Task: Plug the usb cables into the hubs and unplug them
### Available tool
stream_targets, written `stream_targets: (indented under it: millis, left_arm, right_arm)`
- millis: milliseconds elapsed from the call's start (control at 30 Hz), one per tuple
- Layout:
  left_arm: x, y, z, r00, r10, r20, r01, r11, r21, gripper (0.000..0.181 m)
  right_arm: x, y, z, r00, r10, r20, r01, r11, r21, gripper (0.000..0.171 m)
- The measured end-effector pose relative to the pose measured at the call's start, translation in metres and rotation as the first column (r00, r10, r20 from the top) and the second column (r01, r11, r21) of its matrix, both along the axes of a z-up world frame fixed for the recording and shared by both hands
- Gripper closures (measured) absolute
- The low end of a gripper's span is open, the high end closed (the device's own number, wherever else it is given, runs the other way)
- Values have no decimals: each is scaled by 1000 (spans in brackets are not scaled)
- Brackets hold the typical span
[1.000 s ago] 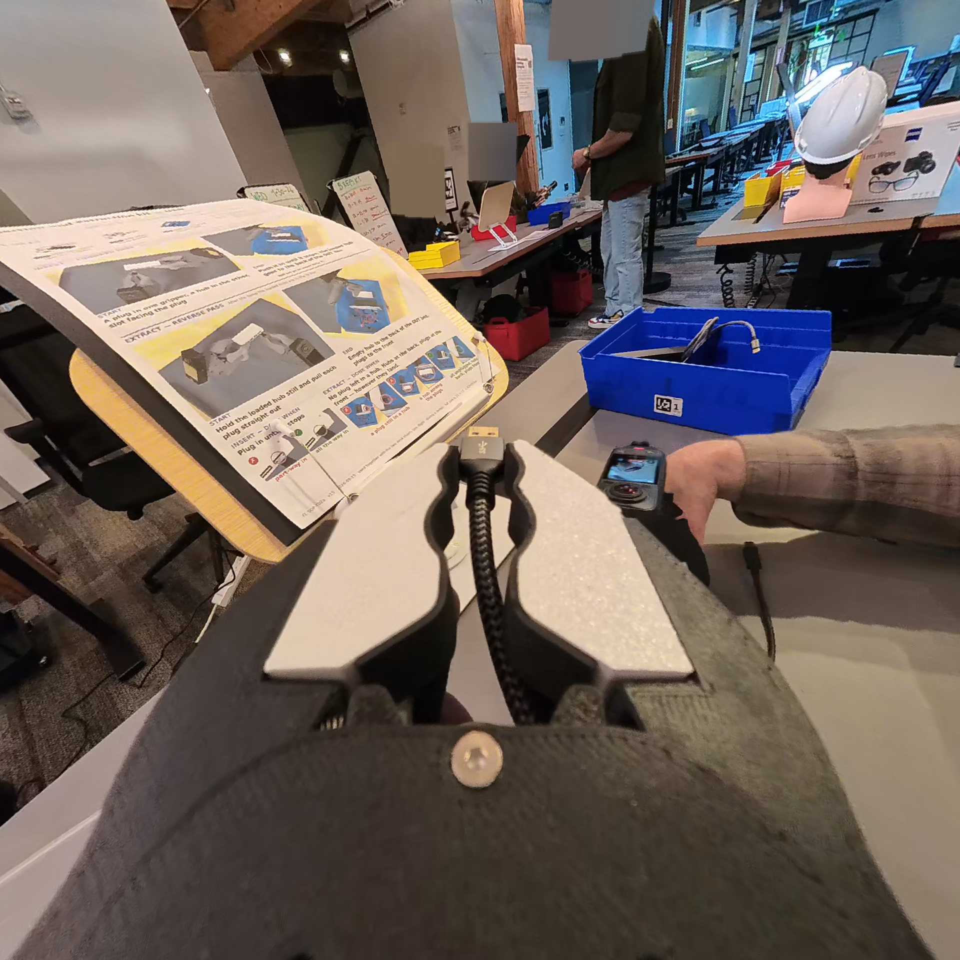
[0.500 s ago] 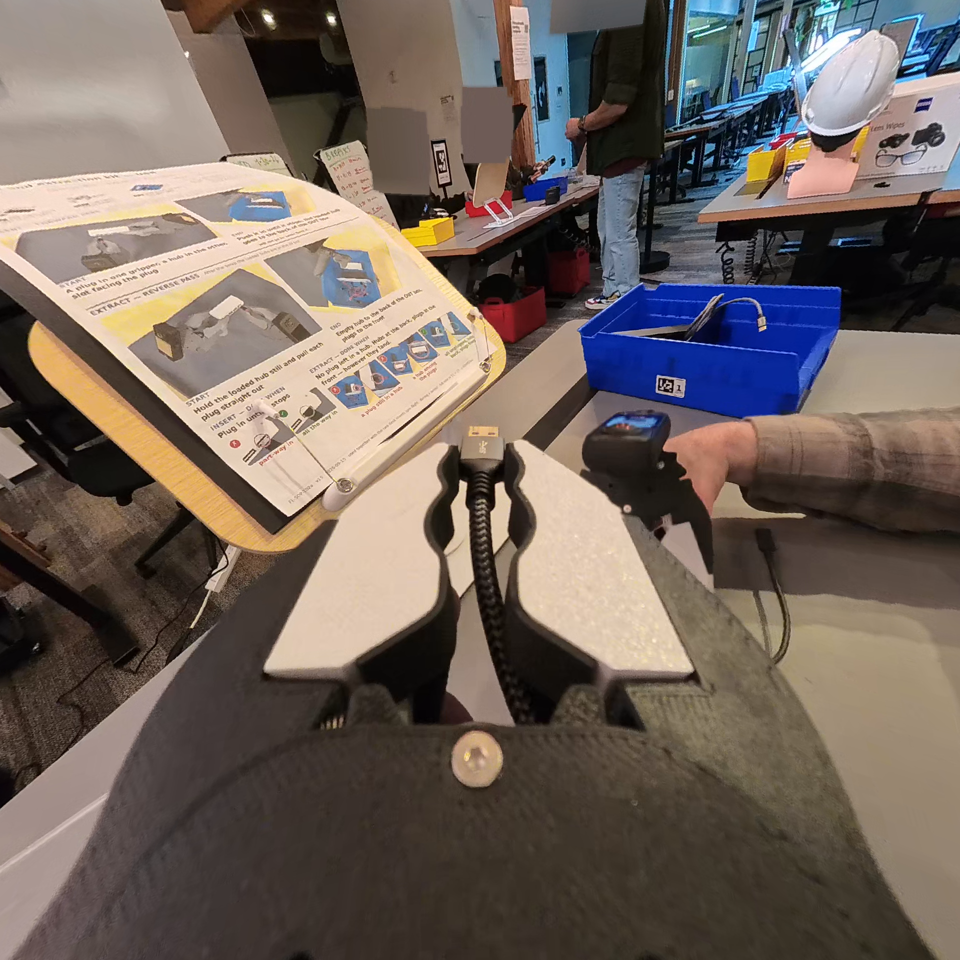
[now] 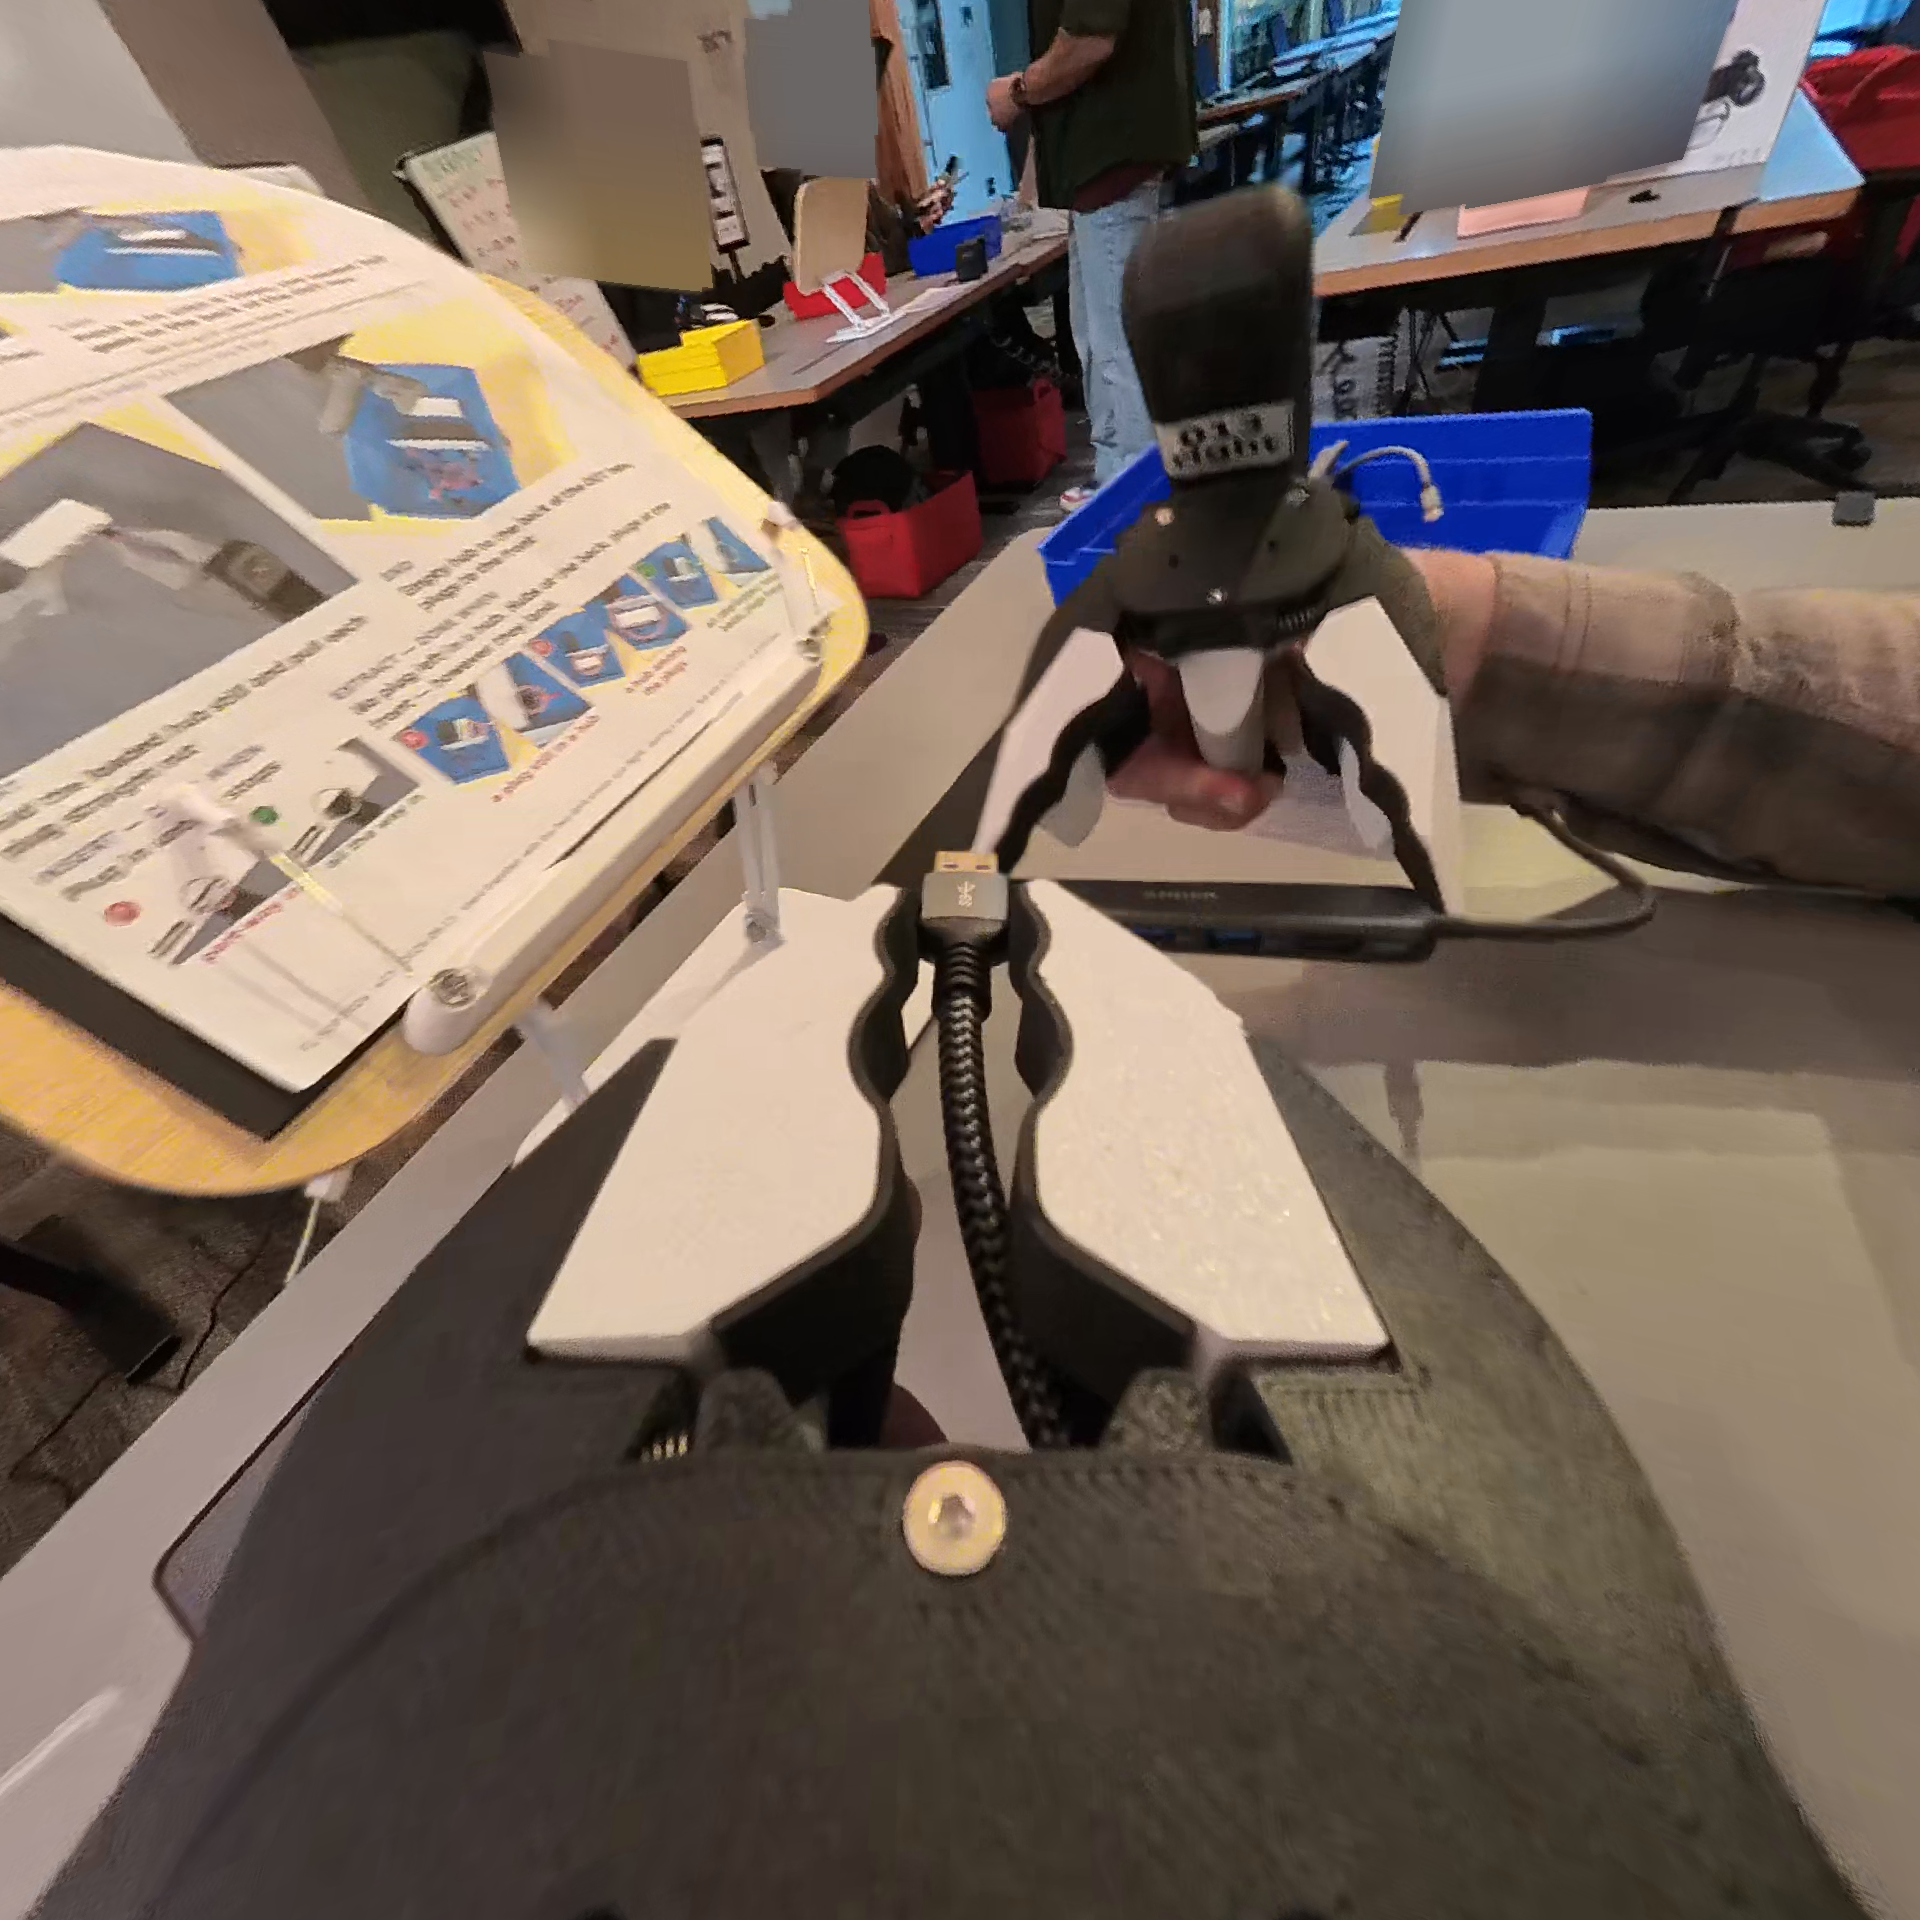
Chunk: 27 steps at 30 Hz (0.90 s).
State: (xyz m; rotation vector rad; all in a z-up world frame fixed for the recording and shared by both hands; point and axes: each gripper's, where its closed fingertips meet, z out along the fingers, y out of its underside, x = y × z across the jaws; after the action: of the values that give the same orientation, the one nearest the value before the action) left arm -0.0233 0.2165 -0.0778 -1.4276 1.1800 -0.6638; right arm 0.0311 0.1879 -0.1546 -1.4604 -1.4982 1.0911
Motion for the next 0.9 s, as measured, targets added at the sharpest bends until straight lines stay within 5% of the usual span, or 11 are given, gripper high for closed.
stream_targets:
  millis: [900]
  left_arm:
    - [49,-38,-25,984,-173,-36,168,980,-110,165]
  right_arm:
    - [14,-13,29,1000,20,-22,-18,995,94,44]
